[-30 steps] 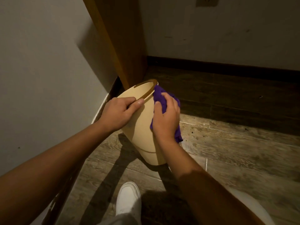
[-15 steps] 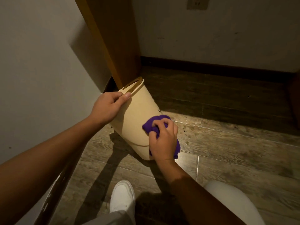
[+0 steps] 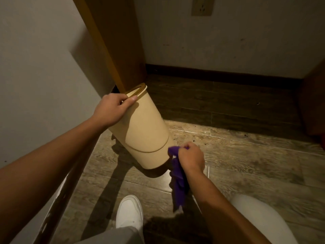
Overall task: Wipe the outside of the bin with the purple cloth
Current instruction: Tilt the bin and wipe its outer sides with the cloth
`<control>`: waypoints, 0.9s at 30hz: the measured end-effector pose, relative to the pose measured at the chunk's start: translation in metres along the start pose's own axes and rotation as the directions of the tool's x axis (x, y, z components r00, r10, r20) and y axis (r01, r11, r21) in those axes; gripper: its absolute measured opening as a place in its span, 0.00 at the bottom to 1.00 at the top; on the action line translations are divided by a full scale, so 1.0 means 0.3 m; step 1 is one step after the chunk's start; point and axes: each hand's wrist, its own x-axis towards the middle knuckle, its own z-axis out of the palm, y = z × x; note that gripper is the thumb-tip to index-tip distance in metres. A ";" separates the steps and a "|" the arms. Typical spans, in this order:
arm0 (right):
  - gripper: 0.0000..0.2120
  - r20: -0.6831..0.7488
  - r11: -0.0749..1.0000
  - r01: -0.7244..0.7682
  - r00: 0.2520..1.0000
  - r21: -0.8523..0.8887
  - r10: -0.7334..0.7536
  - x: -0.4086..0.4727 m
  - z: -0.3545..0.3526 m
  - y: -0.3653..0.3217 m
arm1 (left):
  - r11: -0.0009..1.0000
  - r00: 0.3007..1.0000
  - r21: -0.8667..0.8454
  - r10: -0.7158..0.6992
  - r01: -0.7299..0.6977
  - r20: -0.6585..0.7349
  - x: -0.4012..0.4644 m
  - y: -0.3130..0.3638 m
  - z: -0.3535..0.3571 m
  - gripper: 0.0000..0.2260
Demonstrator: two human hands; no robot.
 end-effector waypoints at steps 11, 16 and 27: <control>0.06 -0.087 0.879 -0.064 0.989 0.472 0.119 0.115 -0.063 -0.091 | 0.992 0.989 -0.109 -0.052 0.068 0.141 -0.055 -0.026 0.007 0.13; 0.15 -0.058 0.899 0.003 0.998 0.439 0.025 0.216 -0.079 -0.122 | 0.962 0.985 -0.236 -0.110 0.139 0.133 -0.062 -0.074 -0.028 0.15; 0.17 0.036 0.921 0.119 0.989 0.371 -0.143 0.316 -0.062 -0.201 | 0.919 0.981 -0.359 -0.115 0.165 0.157 -0.072 -0.124 -0.038 0.15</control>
